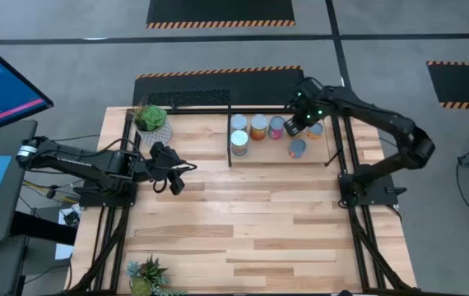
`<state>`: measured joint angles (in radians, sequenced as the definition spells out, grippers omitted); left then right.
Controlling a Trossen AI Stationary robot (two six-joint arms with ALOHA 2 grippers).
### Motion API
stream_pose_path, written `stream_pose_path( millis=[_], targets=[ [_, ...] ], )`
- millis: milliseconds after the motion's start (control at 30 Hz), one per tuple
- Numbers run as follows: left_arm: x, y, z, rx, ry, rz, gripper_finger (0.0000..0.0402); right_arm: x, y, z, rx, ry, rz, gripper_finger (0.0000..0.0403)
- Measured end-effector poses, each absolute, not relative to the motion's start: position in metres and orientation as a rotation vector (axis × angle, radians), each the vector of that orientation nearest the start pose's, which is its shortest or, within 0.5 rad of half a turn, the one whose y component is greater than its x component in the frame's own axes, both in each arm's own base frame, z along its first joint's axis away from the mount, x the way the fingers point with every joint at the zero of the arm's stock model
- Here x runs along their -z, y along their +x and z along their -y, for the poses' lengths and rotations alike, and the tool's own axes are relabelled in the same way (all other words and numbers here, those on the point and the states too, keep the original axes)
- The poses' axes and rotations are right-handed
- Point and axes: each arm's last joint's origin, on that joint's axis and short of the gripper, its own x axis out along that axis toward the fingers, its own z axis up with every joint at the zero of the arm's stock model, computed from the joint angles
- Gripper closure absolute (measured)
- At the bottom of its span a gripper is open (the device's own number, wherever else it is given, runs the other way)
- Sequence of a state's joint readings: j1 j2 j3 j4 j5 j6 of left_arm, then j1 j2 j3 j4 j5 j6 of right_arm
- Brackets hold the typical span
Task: Pick and place cans onto a shelf
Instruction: Adjust the cans
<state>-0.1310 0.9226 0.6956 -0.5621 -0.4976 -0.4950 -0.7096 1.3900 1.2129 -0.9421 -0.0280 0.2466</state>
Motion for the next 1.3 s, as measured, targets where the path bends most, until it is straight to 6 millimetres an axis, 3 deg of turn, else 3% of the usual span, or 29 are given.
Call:
stream_pose_path(
  millis=[333,767,1033,1300],
  targets=[
    [-0.251,0.179,0.009,-0.521,-0.206,-0.649,0.0297,-0.276,0.212,0.169,0.706,0.635,-1.111,0.0396],
    [-0.249,0.177,0.009,-0.525,-0.192,-0.677,0.0297,-0.272,0.206,0.164,0.762,0.641,-1.199,0.0398],
    [-0.249,0.177,0.009,-0.526,-0.192,-0.677,0.0297,-0.252,0.217,0.171,0.737,0.627,-1.288,0.038],
    [-0.249,0.177,0.009,-0.522,-0.196,-0.678,0.0297,-0.247,0.221,0.172,0.748,0.601,-1.311,0.0396]
  ],
)
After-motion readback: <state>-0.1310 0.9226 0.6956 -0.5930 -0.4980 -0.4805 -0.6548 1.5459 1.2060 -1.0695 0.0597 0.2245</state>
